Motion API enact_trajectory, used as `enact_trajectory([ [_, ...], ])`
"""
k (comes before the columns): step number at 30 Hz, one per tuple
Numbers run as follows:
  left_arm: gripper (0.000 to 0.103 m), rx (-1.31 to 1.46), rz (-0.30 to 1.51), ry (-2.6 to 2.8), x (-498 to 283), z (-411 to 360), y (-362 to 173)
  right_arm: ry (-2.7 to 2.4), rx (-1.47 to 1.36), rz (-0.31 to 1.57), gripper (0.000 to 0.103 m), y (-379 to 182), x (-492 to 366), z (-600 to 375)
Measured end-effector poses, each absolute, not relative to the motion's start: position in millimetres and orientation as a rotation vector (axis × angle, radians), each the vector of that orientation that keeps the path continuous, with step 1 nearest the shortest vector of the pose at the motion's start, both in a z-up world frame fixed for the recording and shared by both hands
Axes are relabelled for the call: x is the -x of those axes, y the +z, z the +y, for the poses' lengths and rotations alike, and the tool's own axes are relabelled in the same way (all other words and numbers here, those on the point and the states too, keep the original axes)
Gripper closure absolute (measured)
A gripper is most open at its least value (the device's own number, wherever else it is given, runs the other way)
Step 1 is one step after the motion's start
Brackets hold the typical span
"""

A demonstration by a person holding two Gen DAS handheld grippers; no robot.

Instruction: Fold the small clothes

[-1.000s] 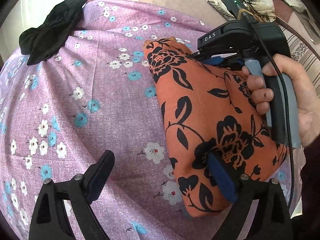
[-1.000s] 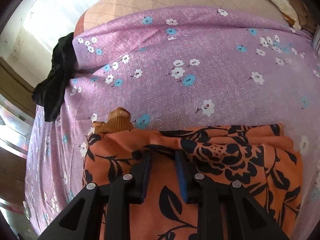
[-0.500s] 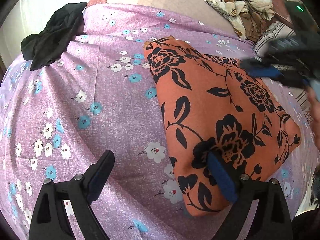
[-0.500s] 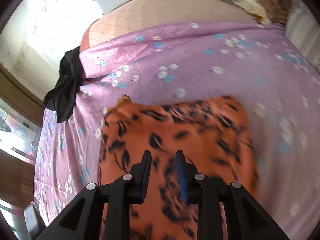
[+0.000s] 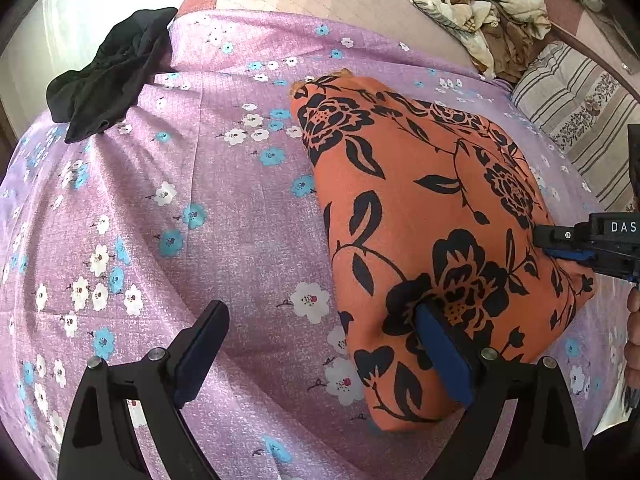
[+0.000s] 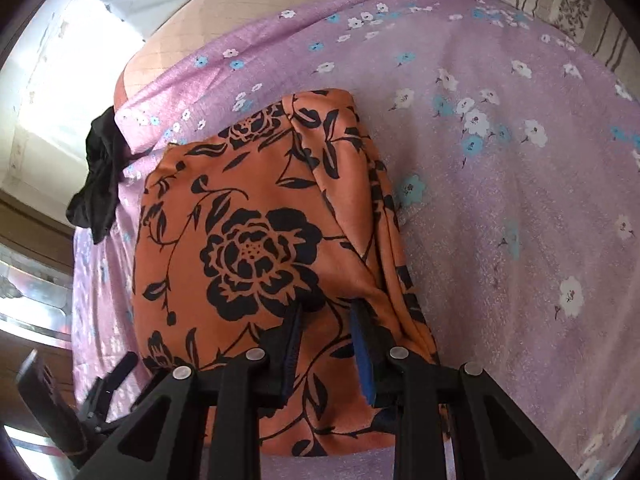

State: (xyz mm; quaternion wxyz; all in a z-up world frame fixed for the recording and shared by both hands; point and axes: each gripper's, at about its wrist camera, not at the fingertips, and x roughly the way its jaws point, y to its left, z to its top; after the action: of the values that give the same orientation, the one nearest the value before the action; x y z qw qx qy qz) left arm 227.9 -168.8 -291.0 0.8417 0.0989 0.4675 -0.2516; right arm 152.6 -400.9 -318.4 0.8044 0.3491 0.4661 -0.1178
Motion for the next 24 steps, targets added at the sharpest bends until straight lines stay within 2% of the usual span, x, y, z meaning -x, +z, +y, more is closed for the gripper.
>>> enact_trajectory([
  [6,0.007,-0.184,1.015,-0.54,-233,-166,-288,-0.241,-0.802,1.004,0.075,-319,-149,-405],
  [13,0.007,-0.078,0.943,-0.511,-252,-149,-268,-0.264,-0.794,0.919,0.073,-277,-180,-426],
  [18,0.004,-0.025,0.982,-0.48,-266,-150,-287,-0.323,-0.822,0.837,0.073,-292,-225,-456],
  [21,0.004,-0.047,0.977,-0.479,-266,-154,-288,-0.327,-0.836,0.9,0.075,-325,-253,-464],
  [24,0.004,-0.055,0.975,-0.468,-265,-156,-288,-0.343,-0.772,0.91,0.075,-316,-263,-461],
])
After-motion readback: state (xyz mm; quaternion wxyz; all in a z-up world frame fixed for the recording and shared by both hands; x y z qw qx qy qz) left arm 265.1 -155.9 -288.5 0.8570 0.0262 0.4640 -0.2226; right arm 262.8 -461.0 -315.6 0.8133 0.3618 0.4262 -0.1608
